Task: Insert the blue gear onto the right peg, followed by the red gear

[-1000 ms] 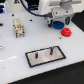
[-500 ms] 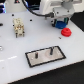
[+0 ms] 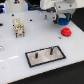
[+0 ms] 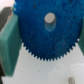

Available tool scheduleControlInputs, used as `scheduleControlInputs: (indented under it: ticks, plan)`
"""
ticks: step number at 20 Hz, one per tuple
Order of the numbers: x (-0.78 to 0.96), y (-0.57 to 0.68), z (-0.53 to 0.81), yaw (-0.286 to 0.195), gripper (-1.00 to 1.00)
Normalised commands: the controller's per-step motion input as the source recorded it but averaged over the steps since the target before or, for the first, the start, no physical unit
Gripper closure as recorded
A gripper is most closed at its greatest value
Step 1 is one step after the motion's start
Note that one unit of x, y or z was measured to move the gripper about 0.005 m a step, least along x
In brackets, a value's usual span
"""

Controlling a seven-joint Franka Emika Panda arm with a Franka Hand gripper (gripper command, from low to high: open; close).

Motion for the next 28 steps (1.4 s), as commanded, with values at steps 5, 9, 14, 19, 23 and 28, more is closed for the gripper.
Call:
scheduleControlInputs:
  ticks: [5, 9, 14, 19, 23, 28]
  plan:
    - [0.67, -0.36, 0.55, 0.0, 1.0]
    - [0.78, -0.27, 0.49, 0.0, 1.0]
    - [0.84, -0.23, 0.45, 0.0, 1.0]
    - [0.85, -0.28, 0.39, 0.0, 1.0]
    - [0.84, -0.29, 0.31, 0.0, 1.0]
    - [0.84, -0.3, 0.27, 0.0, 1.0]
